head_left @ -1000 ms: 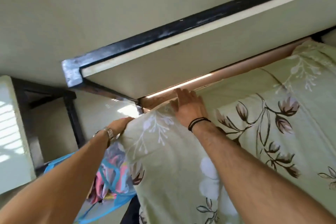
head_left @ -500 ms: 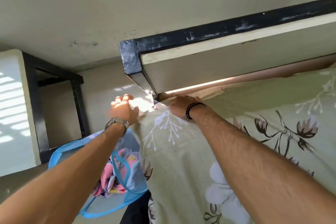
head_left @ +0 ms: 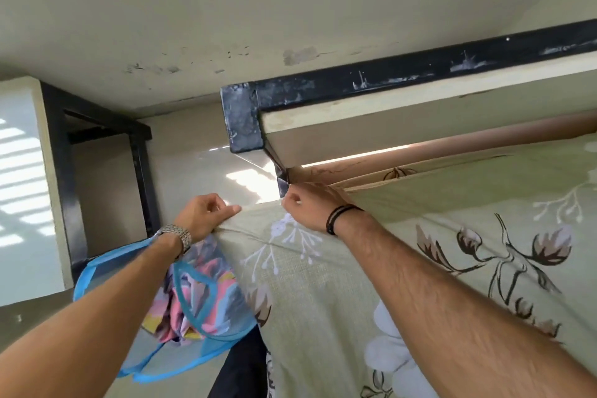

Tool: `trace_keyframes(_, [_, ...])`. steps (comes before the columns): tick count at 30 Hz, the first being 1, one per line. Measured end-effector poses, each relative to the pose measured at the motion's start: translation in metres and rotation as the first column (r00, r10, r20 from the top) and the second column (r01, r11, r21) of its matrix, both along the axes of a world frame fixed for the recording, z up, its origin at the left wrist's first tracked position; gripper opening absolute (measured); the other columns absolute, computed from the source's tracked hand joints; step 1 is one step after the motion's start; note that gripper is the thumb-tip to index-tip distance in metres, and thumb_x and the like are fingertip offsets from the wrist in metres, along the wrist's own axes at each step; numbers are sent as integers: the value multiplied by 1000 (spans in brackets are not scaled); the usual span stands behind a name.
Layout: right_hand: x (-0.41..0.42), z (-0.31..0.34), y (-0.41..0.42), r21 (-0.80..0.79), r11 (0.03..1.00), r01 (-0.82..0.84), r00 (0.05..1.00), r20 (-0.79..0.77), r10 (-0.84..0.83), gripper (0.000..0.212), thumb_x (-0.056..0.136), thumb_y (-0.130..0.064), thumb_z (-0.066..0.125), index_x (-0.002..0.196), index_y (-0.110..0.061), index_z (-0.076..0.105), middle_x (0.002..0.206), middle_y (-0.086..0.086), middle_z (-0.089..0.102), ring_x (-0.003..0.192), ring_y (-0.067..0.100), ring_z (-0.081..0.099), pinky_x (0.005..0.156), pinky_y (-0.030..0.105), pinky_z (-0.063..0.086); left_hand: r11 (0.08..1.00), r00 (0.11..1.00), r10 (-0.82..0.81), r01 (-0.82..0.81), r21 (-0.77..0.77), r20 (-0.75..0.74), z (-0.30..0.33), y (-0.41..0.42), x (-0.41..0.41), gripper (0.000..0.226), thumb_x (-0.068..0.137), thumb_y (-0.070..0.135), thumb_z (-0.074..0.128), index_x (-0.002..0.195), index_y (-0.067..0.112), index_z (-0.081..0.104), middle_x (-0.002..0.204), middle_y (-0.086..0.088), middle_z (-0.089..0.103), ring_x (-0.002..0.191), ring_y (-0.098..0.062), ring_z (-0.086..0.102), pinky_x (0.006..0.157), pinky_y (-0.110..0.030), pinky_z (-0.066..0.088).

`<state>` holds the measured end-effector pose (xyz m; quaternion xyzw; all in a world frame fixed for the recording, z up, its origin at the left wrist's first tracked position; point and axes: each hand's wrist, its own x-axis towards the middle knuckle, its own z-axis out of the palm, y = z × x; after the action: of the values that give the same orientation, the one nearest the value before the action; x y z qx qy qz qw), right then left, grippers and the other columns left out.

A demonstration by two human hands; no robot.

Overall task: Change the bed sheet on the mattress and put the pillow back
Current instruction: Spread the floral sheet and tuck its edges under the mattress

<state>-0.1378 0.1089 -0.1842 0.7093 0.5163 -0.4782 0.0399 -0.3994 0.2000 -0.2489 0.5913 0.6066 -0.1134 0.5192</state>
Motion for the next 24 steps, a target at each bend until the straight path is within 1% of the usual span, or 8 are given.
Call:
trace_keyframes(3, [0,0,11,103,995,13,994,111,-24,32,97,-51,43,106,-29,65,114,3,68,109,28,64,93,43,47,998,998,38,-40,43,46,-2,13,9,34,78,43,83,73,14,65,73,-5,67,66,-20,60,63,-31,50])
trace_keyframes(6, [27,-10,24,-83,996,-26,974,223,44,40,98,-46,41,126,-29,64,127,5,68,117,31,62,95,45,44,937,919,336,-305,-171,207,4,22,27,7,63,20,65,57,17,65,86,-10,76,87,-31,69,77,-36,56])
trace_keyframes(9, [53,-19,22,-290,955,-60,981,161,110,57,94,-48,41,150,-35,46,151,4,53,137,31,49,112,49,39,815,851,479,-342,-467,214,22,24,40,10,60,14,58,51,19,58,65,0,60,60,-18,56,50,-20,47])
trace_keyframes(13, [54,-13,26,-320,946,-43,998,34,57,80,80,-58,34,154,-27,43,162,5,39,149,28,35,123,48,24,783,998,70,-52,-620,6,31,35,35,42,73,46,78,104,17,76,103,-11,76,85,-23,72,71,-30,58])
trace_keyframes(16, [59,-13,23,-245,968,-46,999,-1,48,54,91,-61,51,132,-29,64,142,2,59,136,27,49,117,42,32,622,992,-125,101,-776,29,45,44,27,47,86,40,77,123,12,71,125,-17,71,111,-33,68,97,-41,54])
trace_keyframes(19, [64,-22,14,-79,997,16,1000,-25,-18,29,86,-49,61,108,-32,70,102,-2,68,110,27,63,95,36,50,778,981,100,26,-627,165,43,61,16,76,58,36,96,115,-5,68,118,-16,72,104,-30,67,93,-41,54])
trace_keyframes(21, [61,-26,8,7,997,73,997,-7,-73,17,85,-43,66,95,-30,64,98,-4,67,103,26,64,87,35,51,904,951,230,-130,-408,205,31,72,5,77,40,41,100,98,0,70,108,-11,75,104,-27,64,95,-45,51])
trace_keyframes(24, [52,-30,3,135,989,60,991,112,-75,25,90,-41,65,111,-29,67,113,-3,71,110,24,64,100,37,46,984,986,-128,113,-141,-104,6,75,1,53,58,46,91,87,9,69,108,-15,75,102,-31,67,94,-45,51])
